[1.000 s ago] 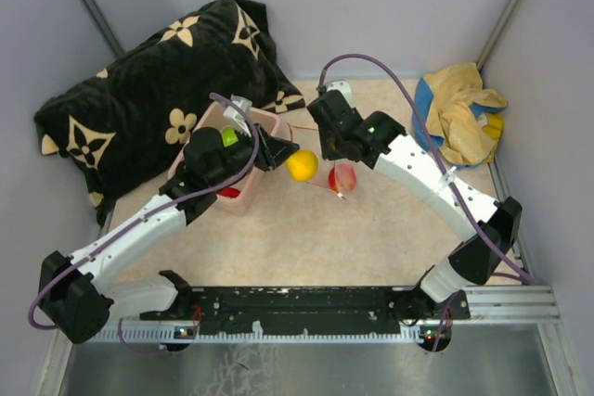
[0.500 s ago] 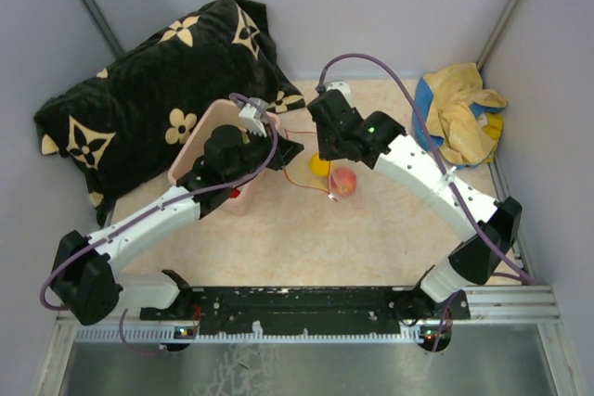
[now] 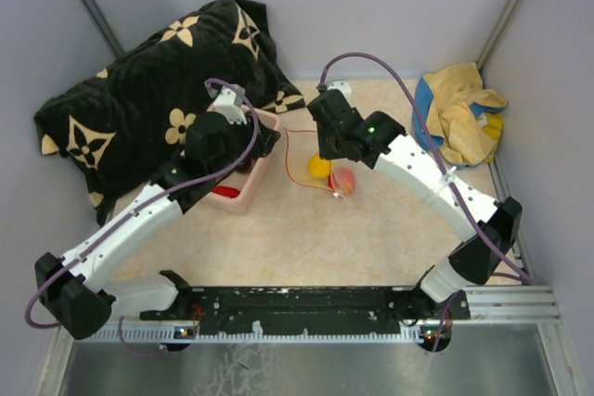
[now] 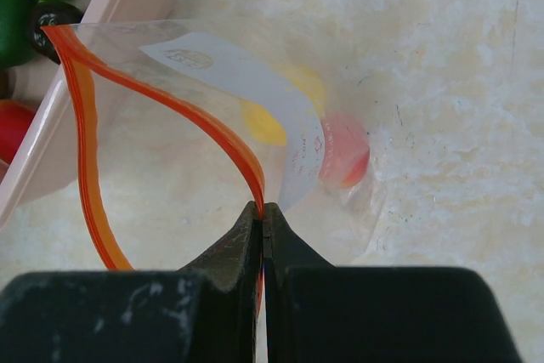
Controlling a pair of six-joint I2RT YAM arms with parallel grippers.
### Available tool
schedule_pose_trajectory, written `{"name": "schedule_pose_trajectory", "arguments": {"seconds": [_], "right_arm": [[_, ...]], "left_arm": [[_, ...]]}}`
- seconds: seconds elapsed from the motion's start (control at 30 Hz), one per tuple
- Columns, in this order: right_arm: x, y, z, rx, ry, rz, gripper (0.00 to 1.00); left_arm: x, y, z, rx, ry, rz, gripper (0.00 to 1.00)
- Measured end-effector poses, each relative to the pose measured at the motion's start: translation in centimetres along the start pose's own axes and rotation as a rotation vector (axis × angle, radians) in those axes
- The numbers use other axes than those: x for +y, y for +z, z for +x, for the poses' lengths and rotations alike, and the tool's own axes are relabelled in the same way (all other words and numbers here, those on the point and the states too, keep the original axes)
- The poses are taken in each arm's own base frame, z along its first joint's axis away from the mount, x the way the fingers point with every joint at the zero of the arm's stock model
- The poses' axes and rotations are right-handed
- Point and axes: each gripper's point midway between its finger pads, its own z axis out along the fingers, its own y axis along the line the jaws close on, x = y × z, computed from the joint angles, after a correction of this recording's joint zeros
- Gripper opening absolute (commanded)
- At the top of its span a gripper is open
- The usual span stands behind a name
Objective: Place the food in the zip-top bag and seal the zipper
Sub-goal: Pick up the fake fruit from the bin.
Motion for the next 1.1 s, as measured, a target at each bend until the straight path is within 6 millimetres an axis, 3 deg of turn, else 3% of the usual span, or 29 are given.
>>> {"name": "schedule_pose_trajectory", "arguments": {"seconds": [0.1, 0.3, 0.53, 0.73, 1.1], "right_arm": [[0.0, 0.0, -0.1, -0.003, 0.000, 0.002, 0.00], [-0.1, -0.2, -0.3, -0.014, 0.006, -0.002, 0.00], [-0.1, -0.3, -0.7, -0.029, 0.000, -0.009, 0.00], [0.0, -0.2, -0.9, -0.035, -0.010, -0.013, 0.00], [0.3, 0.0, -0.6, -0.027, -0.020, -0.032, 0.00]], "left_arm": [[2.7, -0.3, 0.6, 0.041, 0.018, -0.093, 0.49], [10.1, -1.0, 1.0, 0.125, 0.006, -0.310, 0.59], [15.7, -0.5, 2.6, 0.215, 0.005, -0.456, 0.69], [19.3, 2.0, 4.9, 0.318, 0.024, -0.537, 0.79], [25.5, 7.2, 6.5, 0.396, 0.080, -0.684, 0.96]]}}
